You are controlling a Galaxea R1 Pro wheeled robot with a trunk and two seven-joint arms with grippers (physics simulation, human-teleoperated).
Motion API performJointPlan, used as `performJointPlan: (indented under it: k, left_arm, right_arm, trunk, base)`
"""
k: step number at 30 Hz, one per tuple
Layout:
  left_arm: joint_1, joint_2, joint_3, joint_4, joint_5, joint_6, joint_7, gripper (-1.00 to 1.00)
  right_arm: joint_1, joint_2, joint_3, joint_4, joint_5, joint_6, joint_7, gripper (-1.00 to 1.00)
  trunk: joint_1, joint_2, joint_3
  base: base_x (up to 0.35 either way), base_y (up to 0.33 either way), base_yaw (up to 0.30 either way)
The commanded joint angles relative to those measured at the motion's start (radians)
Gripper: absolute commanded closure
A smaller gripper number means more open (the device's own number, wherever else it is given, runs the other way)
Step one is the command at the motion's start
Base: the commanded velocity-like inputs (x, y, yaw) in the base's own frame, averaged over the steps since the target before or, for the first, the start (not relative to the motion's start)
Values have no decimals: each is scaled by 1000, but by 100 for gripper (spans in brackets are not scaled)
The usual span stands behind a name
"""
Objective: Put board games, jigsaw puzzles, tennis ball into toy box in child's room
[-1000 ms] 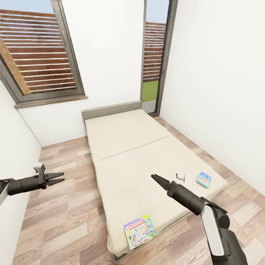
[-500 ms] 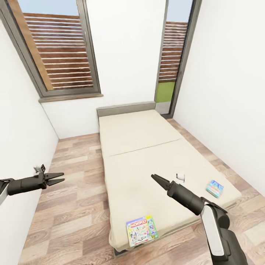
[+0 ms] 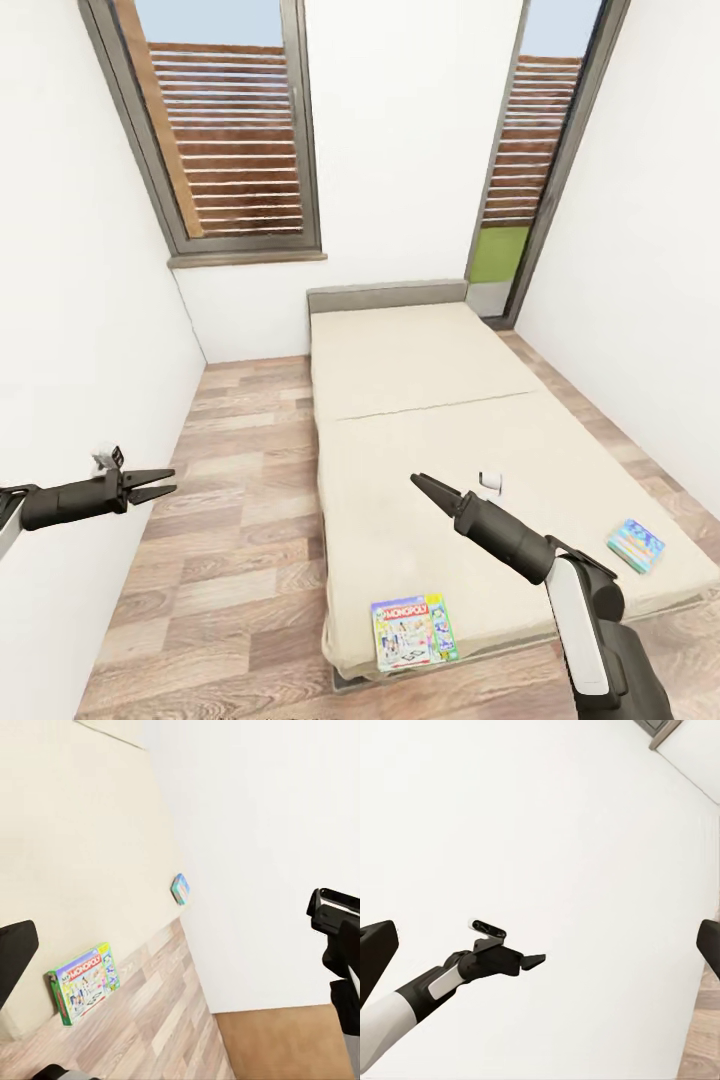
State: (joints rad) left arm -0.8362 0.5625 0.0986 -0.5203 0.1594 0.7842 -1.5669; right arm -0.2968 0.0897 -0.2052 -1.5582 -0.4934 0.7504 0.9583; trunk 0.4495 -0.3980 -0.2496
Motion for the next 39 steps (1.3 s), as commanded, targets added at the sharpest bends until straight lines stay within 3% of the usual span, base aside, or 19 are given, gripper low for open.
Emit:
performJointPlan:
  k: [1,11,39]
  left_arm:
    - [-1,-1,0,0,-1,11,-4,-100]
    - [-1,-10,0,0,-1,12,-4,-100]
    - [-1,-12,1,0,-1,12,-4,-100]
  right_arm:
    - [-1,1,-2,0,-2,6,2,-100]
    - [-1,-1,-6,0,-2,7,1,-100]
    - [-1,-1,1,-2,-2,14,-3,-100]
  trunk:
    - [1,-2,-2]
    - [1,-2,-2]
    - [1,-2,-2]
  base:
    - [-27,0,285]
    - [-168,0,247]
    - [-36,0,33]
